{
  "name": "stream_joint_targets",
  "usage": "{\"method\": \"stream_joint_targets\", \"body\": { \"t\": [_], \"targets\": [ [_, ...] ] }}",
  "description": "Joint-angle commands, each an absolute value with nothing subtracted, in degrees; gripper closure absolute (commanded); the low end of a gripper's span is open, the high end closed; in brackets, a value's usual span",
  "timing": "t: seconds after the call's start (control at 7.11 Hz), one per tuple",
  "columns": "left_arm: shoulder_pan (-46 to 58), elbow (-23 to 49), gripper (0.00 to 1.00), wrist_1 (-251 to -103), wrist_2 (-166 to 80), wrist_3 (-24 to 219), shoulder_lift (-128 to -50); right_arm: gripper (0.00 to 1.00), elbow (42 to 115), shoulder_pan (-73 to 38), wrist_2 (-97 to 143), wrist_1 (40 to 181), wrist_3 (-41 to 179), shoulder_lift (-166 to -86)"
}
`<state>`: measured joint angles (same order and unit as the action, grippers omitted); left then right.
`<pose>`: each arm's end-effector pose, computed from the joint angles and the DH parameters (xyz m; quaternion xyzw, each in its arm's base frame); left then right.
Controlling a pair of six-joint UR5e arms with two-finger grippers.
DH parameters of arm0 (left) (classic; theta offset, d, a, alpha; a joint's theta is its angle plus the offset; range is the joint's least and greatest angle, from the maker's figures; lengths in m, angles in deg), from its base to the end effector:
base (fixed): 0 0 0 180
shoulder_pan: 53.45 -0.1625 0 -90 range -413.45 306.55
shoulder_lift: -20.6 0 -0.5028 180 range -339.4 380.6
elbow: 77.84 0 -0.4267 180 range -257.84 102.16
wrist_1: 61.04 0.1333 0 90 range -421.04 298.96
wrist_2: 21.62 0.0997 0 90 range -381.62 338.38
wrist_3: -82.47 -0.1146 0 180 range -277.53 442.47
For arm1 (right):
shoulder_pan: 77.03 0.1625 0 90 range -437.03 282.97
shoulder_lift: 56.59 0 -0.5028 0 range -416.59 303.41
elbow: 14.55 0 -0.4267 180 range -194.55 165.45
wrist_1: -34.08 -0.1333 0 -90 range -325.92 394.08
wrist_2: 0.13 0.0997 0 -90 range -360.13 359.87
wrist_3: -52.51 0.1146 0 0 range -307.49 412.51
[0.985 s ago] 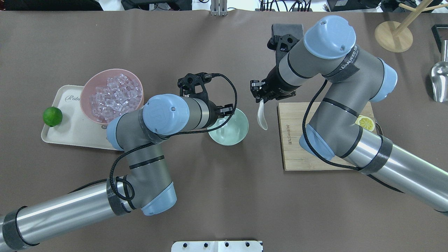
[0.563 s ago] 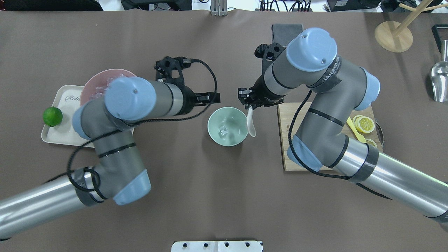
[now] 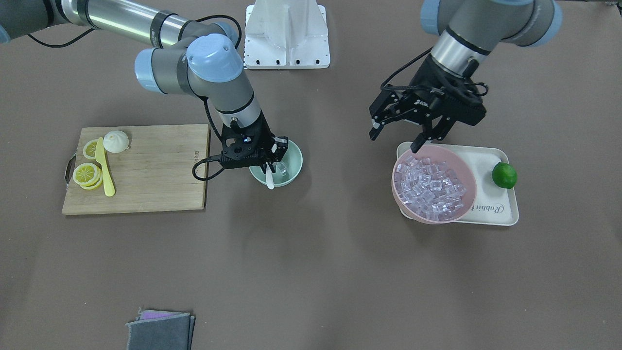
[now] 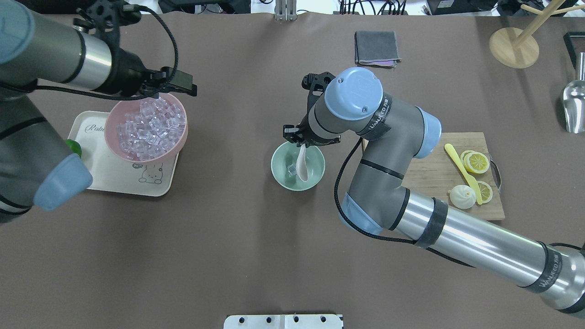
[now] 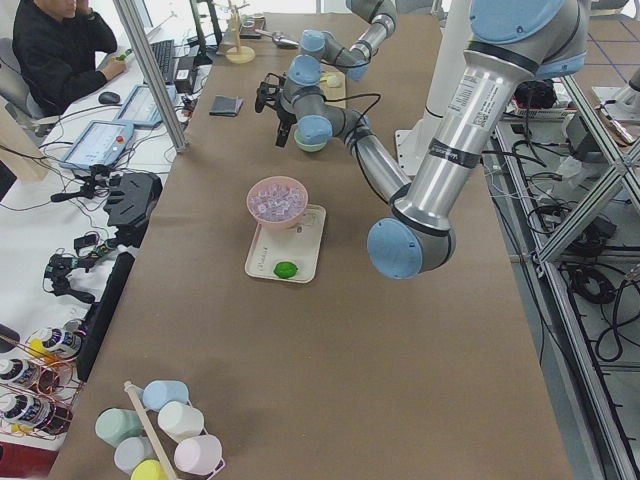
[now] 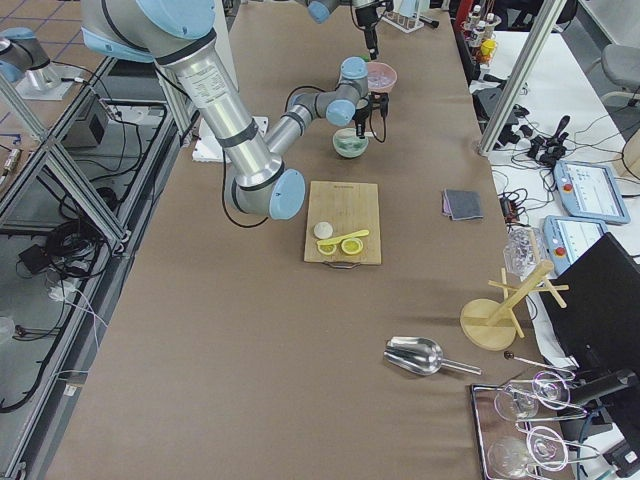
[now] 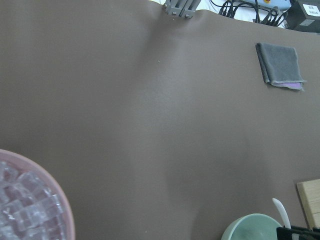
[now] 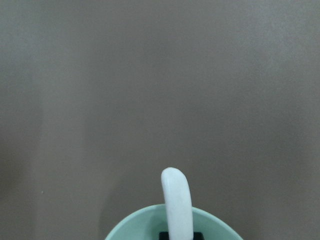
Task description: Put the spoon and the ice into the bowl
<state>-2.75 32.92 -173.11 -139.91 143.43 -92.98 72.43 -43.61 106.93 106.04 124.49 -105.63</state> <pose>0.3434 -0.5443 0.2741 0.1835 0.5386 -0.0210 0.8220 -0.6234 -0.5308 0.2585 0.0834 -0.4750 0.0480 0.8747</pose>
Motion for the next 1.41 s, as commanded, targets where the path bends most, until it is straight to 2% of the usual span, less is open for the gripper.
{"method": "stream_joint_targets", "body": {
  "t": [0.0,0.28,0.42,0.7,0.99,1.27],
  "targets": [
    [3.13,34.83,0.02,-173.10,-144.75,138.66,-89.29,0.01,71.23,-43.81,106.39,104.04,124.85,-105.11],
    [9.35,34.84,0.02,-173.36,-150.17,131.55,-84.46,0.00,78.48,-42.33,107.96,112.24,124.06,-105.37],
    [13.65,34.32,0.02,-174.93,-153.51,126.90,-80.95,0.00,85.40,-40.57,110.84,119.70,121.62,-106.24],
    [24.19,32.39,0.02,-174.95,-157.66,116.62,-74.62,0.00,97.55,-34.88,118.64,126.78,108.31,-116.21],
    [33.17,27.31,0.02,-175.21,-160.93,97.51,-69.07,0.00,99.96,-26.35,125.63,126.71,94.15,-126.06],
    [37.42,18.89,0.02,-175.30,-160.40,83.65,-67.74,0.00,99.54,-16.44,126.51,126.54,81.77,-136.96]
  ]
}}
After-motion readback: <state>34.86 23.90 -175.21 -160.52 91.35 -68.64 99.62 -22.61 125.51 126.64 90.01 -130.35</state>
